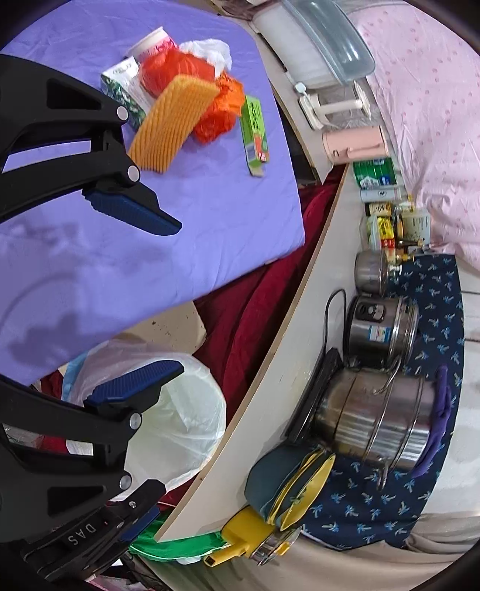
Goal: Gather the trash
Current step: 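Open both grippers to drop the two bags into the trash bin, then move both grippers back over the trash pile on the table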
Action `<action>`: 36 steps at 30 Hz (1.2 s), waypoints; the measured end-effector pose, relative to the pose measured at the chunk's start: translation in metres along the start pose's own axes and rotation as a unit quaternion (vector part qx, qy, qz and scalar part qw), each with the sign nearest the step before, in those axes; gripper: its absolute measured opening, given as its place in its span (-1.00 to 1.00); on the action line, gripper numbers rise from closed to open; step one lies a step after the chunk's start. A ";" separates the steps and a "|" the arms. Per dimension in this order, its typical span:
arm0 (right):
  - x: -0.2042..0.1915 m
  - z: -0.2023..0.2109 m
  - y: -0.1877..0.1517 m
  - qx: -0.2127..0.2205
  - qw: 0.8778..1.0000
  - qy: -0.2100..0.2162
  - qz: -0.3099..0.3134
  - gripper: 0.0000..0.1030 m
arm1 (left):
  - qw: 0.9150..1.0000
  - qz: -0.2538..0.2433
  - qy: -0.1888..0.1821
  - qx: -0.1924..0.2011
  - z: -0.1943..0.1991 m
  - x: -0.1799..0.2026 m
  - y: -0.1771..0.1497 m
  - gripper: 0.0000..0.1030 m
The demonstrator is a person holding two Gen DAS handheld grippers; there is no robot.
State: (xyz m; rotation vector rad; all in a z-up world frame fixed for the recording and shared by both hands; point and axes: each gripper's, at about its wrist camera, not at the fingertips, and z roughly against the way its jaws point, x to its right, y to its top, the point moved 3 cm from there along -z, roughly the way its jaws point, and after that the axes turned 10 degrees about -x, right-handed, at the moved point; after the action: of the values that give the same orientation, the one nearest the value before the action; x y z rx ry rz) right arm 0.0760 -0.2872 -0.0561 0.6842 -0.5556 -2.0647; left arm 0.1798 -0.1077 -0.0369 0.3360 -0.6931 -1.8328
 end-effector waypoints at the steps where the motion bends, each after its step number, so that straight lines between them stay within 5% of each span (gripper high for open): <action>1: -0.006 0.002 -0.001 0.000 1.000 0.003 0.004 -0.08 | 1.000 0.004 0.006 0.003 0.004 -0.006 0.000 0.29; 21: -0.124 0.011 -0.037 -0.017 0.994 0.056 0.092 -0.08 | 0.994 0.052 0.098 0.012 0.049 -0.117 -0.025 0.30; 36: -0.208 -0.012 -0.072 -0.054 0.983 0.087 0.155 -0.08 | 0.985 0.092 0.147 -0.011 0.048 -0.204 -0.047 0.31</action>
State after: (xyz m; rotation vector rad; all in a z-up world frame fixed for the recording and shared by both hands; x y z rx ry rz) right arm 0.1396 -0.0759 -0.0537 0.6620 -0.4173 -1.7123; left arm 0.1927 0.1061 -0.0483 0.5003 -0.4822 -1.5733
